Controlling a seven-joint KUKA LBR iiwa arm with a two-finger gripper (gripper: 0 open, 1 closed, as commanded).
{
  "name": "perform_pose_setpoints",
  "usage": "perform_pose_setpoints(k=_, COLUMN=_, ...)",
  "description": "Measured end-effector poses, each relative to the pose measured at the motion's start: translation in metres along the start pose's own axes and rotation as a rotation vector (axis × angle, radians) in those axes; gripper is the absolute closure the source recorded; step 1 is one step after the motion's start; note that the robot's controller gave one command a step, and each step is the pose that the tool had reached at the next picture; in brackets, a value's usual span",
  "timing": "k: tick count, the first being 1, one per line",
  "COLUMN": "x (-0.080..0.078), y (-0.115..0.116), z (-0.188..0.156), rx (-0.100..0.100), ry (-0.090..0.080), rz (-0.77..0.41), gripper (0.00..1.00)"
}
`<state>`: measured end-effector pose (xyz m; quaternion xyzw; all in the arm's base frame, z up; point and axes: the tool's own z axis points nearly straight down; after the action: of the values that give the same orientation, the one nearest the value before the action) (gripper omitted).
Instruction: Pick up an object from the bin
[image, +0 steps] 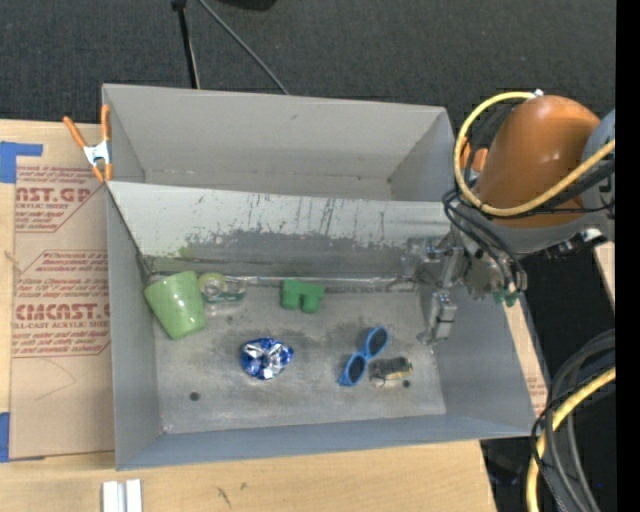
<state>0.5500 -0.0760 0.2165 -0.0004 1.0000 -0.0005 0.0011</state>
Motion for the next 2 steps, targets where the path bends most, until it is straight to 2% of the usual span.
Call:
perform_pose_setpoints(k=1, x=0.06, y=0.039, z=0.146, rx=-0.002, ry=0.008, rz=0.221, gripper=0.0)
perform_pose_setpoints(k=2, x=0.032, y=0.055, z=0.147, rx=-0.001, ry=0.0, rz=0.148, gripper=0.0)
